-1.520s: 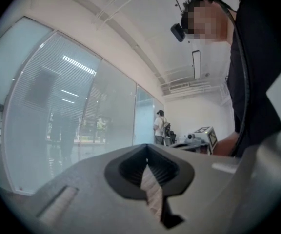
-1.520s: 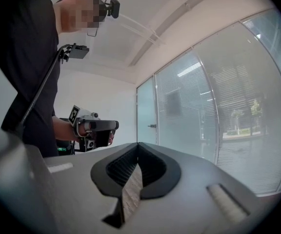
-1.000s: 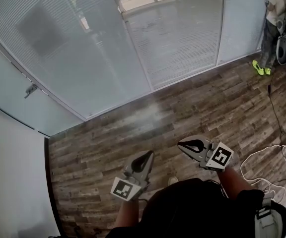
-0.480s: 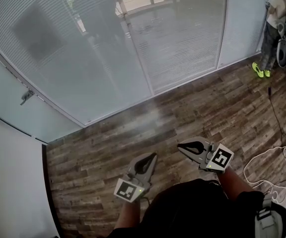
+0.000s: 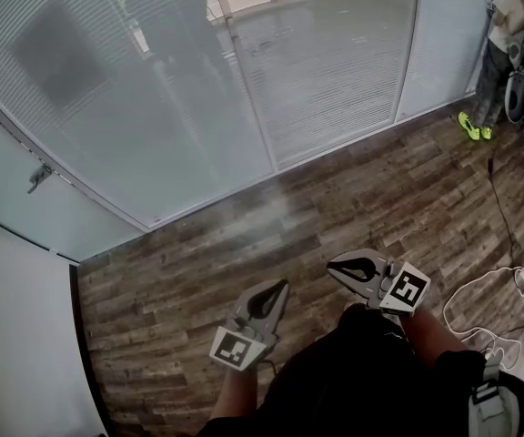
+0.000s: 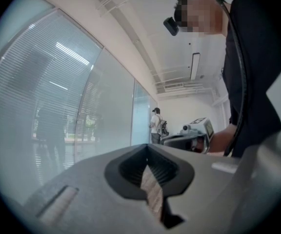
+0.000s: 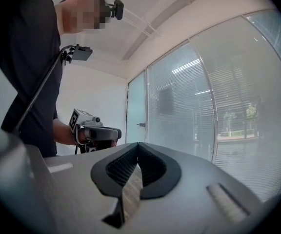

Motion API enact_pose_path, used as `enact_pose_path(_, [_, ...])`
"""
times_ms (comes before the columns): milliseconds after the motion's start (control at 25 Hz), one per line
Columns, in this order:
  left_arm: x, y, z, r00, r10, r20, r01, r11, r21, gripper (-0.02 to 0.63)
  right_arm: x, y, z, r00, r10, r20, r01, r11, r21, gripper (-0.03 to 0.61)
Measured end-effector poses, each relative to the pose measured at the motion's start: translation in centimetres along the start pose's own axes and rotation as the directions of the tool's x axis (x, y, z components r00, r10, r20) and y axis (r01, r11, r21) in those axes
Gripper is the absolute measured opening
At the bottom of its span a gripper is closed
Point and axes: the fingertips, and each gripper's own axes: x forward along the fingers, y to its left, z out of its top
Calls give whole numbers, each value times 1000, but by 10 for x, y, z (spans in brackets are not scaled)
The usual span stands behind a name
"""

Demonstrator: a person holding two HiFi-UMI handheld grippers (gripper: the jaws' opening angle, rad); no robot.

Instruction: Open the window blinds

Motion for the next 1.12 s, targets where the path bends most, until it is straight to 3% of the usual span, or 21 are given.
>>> enact_pose_path(280, [19,15,-1,1000,27,-2,-27,1000,-8,5,5,-25,8,999,40,-12,-41,999,-31,6])
enact_pose_path(800, [71,77,4,981,194,-20,-194,981,18,3,41,-110,16,982,189,29,-188,982,-18,6])
enact_pose_path(1120, [121,109,8,975,221,-34,-220,975,27,5,48,-169,21,973,230,30,-230,973,-6,6])
